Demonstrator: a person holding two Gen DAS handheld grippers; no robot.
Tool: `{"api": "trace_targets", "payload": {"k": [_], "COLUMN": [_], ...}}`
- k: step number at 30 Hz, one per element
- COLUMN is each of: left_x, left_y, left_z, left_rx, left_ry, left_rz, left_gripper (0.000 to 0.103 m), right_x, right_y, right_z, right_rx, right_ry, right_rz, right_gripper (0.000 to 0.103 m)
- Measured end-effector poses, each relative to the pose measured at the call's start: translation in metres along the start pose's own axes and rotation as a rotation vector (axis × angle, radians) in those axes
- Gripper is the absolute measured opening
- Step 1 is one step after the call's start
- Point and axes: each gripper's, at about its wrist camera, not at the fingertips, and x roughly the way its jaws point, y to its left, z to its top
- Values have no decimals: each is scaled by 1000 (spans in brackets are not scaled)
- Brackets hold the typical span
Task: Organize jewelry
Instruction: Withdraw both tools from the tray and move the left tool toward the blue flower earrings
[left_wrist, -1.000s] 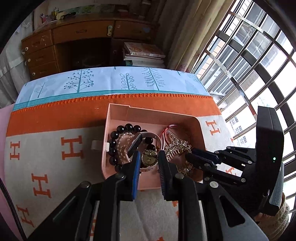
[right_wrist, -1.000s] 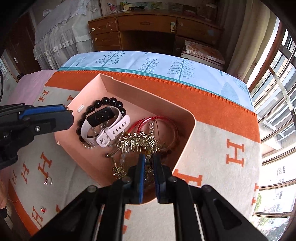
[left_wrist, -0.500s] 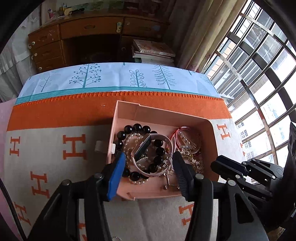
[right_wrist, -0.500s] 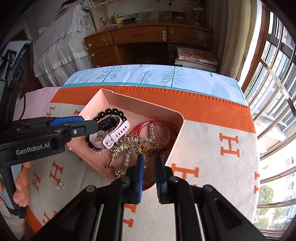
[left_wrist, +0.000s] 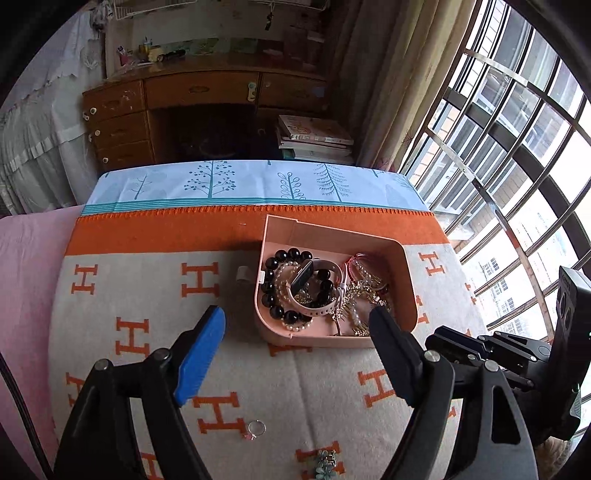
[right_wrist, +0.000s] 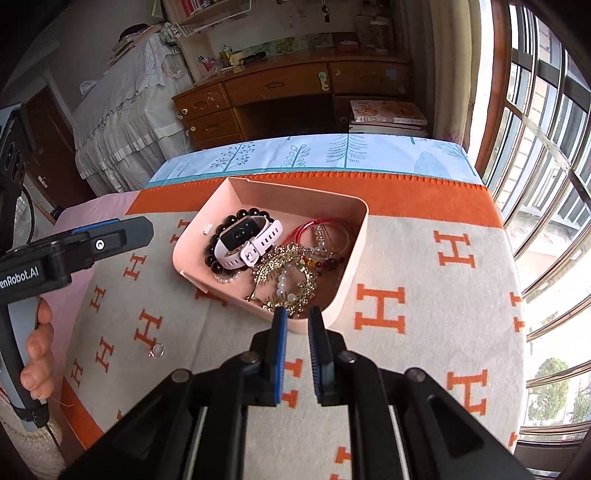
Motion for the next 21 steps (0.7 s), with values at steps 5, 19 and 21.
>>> {"api": "trace_targets", "payload": {"k": [5,19,21], "left_x": [-32,-98,-99], "left_y": [4,-12,-13], "left_z": [-20,-95,-106], "left_rx": [-8,-24,-26], "left_ry": [-35,-135,-144], "left_rz": [5,28,45], "left_gripper": [79,80,84], "right_x": [-19,-46,-45], "right_y": [13,40,41], "right_z": [-19,-66,-70], "right_rx": [-11,-36,-43], "right_ry": [-13,-33,-28], "right_rz": [35,113,103], "right_gripper": [12,12,12]}}
